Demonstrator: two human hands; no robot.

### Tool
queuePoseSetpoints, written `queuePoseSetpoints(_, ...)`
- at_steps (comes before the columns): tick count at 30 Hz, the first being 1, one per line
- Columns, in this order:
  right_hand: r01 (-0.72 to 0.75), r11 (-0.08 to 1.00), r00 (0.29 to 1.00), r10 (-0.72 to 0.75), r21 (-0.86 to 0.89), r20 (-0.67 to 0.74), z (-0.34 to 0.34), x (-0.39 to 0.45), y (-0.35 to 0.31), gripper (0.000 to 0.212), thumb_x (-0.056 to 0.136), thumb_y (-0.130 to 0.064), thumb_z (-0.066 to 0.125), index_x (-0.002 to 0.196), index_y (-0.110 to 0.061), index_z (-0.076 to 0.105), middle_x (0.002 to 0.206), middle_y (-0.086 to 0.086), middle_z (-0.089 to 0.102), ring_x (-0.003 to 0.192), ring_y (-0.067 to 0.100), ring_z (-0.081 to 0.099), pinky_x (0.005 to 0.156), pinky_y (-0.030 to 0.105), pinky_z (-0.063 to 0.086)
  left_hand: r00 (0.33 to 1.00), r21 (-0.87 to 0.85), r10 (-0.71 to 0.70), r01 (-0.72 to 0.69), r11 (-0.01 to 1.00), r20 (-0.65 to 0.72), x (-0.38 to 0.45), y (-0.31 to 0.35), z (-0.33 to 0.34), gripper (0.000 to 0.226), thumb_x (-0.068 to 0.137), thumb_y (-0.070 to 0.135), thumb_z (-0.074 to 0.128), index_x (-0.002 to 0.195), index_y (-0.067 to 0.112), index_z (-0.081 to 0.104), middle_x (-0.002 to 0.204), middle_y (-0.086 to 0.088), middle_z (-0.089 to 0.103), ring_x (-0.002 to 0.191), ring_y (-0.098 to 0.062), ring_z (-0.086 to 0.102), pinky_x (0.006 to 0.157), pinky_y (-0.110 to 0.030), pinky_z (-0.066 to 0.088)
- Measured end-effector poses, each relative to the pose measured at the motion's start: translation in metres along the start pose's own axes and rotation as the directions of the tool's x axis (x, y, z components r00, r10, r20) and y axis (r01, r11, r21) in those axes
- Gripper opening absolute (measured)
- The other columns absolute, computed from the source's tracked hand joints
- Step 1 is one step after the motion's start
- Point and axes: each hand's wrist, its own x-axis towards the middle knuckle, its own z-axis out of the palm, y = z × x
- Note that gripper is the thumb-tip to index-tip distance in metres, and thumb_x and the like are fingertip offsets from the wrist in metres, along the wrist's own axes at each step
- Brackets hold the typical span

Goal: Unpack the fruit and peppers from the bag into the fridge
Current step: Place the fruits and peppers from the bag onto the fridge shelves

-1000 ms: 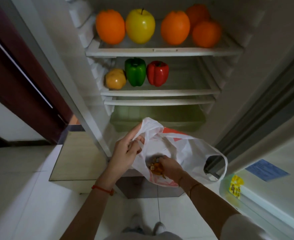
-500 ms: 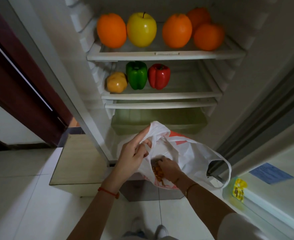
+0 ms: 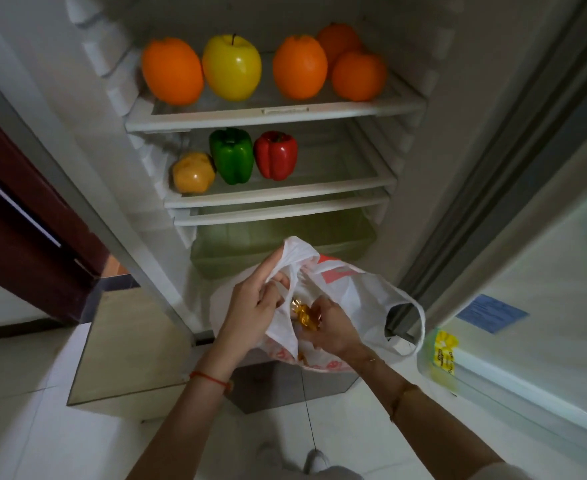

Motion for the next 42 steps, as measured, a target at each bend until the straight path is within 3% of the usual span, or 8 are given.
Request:
queuePoseSetpoints(9,-0.111,0.916,0.868,0.279,0.386,-0.411,-0.078,-0.087,0.011,0.030,0.076,-0.023,0.077,0.097,-0.014,0.057,0.084,-0.002,0.064,0.071,0.004,0.059,0.055,0.007,0.045,0.998,0.053,0.061,-0.062,0.997,0.019,0.012,0.019,0.036,0.057,0.098,0.005,0.043,0.147,0.032,0.034,0.096,0.015,0.057,0.086,-0.006,0.061,0.074,-0.025,0.054)
queuePoseSetpoints(14,-0.211,0.853,0.688,0.477,0.478,-0.547,-0.115,-0.134,0.053,0.025,0.077,-0.022,0.074,0.091,-0.010,0.058,0.077,0.000,0.063,0.069,0.017,0.062,0.059,0.025,0.050,0.999,0.053,0.041,-0.042,0.998,0.014,0.020,0.022,0.056,0.059,0.098,0.007,0.045,0.149,0.034,0.032,0.101,-0.002,0.063,0.089,-0.014,0.063,0.077,-0.031,0.054)
queuePoseSetpoints(19,-0.362,0.813,0.668,0.568,0.457,-0.481,-0.120,-0.158,0.098,0.029,0.075,-0.028,0.076,0.091,-0.013,0.057,0.083,0.002,0.064,0.075,0.021,0.063,0.068,0.038,0.056,0.998,0.053,0.052,-0.054,0.997,0.036,0.024,0.025,0.065,0.059,0.098,0.007,0.044,0.149,0.034,0.031,0.110,0.007,0.059,0.095,-0.004,0.059,0.089,-0.036,0.055)
queuePoseSetpoints(23,-0.445,0.753,0.595,0.653,0.485,-0.469,-0.127,-0.159,0.121,0.022,0.074,-0.026,0.072,0.083,-0.009,0.060,0.064,0.004,0.069,0.064,0.019,0.065,0.056,0.029,0.047,0.998,0.084,0.056,-0.057,0.995,0.006,0.024,0.026,0.065,0.058,0.098,0.009,0.044,0.149,0.032,0.032,0.102,0.002,0.059,0.086,-0.004,0.058,0.078,-0.031,0.054)
queuePoseSetpoints(27,-0.543,0.690,0.624,0.713,0.478,-0.319,-0.128,-0.136,0.138,0.025,0.077,-0.024,0.069,0.062,-0.004,0.072,0.054,0.003,0.070,0.053,0.011,0.062,0.060,0.027,0.052,0.999,0.087,0.037,-0.037,0.996,-0.004,0.024,0.025,0.064,0.059,0.097,0.008,0.044,0.149,0.033,0.032,0.097,0.010,0.057,0.086,-0.002,0.057,0.083,-0.034,0.053)
queuePoseSetpoints(30,-0.612,0.645,0.614,0.752,0.458,-0.239,-0.120,-0.116,0.147,0.024,0.077,-0.029,0.073,0.071,-0.005,0.071,0.059,0.002,0.068,0.054,0.009,0.061,0.053,0.021,0.048,0.999,0.089,0.040,-0.038,0.995,-0.012,0.021,0.025,0.063,0.059,0.097,0.007,0.044,0.149,0.033,0.032,0.100,0.005,0.060,0.089,-0.002,0.058,0.079,-0.022,0.049)
queuePoseSetpoints(34,-0.685,0.645,0.595,0.763,0.339,-0.251,-0.103,-0.096,0.159,0.048,0.068,-0.046,0.078,0.094,-0.008,0.064,0.088,0.007,0.068,0.081,0.021,0.066,0.074,0.035,0.058,0.999,0.083,0.031,-0.028,0.996,-0.040,0.017,0.024,0.060,0.058,0.098,0.006,0.042,0.149,0.031,0.032,0.099,0.003,0.061,0.087,-0.001,0.058,0.072,-0.011,0.043)
queuePoseSetpoints(42,-0.727,0.665,0.612,0.740,0.171,-0.279,-0.101,-0.097,0.145,0.056,0.074,-0.048,0.078,0.105,-0.009,0.054,0.096,0.008,0.062,0.085,0.023,0.062,0.075,0.035,0.054,0.998,0.077,0.038,-0.033,0.997,-0.059,0.012,0.017,0.052,0.060,0.096,0.005,0.044,0.148,0.034,0.035,0.102,-0.001,0.063,0.092,-0.008,0.061,0.081,-0.024,0.052)
